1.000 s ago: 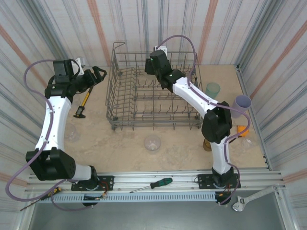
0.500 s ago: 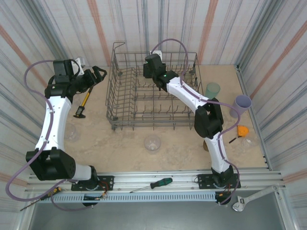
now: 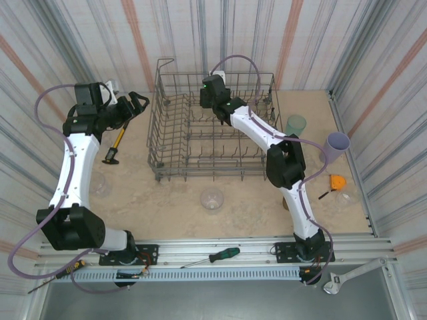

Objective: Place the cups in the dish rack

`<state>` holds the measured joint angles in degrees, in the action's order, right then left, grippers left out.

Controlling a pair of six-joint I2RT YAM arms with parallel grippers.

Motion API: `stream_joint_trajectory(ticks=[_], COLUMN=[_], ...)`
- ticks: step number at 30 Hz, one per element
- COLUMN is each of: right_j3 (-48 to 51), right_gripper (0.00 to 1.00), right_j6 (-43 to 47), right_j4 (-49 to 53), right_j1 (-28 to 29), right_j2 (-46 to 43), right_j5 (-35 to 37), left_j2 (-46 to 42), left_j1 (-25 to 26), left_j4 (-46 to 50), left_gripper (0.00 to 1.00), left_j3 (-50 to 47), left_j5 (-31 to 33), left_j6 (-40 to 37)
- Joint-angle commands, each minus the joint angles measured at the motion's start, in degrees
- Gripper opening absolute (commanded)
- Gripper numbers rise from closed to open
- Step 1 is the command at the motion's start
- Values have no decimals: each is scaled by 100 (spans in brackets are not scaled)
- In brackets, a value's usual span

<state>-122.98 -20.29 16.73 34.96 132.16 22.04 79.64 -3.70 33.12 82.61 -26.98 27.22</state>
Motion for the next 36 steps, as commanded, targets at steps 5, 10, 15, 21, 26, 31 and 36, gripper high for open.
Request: stream_joint_trajectory(ticks=[5, 10, 15, 21, 26, 31, 36], right_j3=[-390, -415, -420, -445, -449, -453, -455], right_gripper=[45, 49, 57, 73, 89, 98, 99], right_j6=[-51, -69, -105, -250, -364, -438, -467], right_j4=[33, 42, 76, 131, 221, 412, 640], right_j1=[10, 10, 6, 2, 0, -2, 15], right_j2=[356, 524, 660, 712, 652, 461, 148], right_j5=[-175, -217, -249, -328, -364, -367, -356], left_j2=[34, 43, 52, 65, 74, 87, 107], left_j1=[-19, -24, -27, -30, -46, -121, -182], left_j4=[-83, -82, -94, -93, -94, -98, -109], left_gripper=[99, 99, 99, 99, 99, 99, 99], left_j3=[45, 45, 45, 28, 28, 18, 3], left_j5=[-119, -140, -158, -155, -145, -151, -158], left_j6=[46, 72, 74, 77, 81, 114, 152])
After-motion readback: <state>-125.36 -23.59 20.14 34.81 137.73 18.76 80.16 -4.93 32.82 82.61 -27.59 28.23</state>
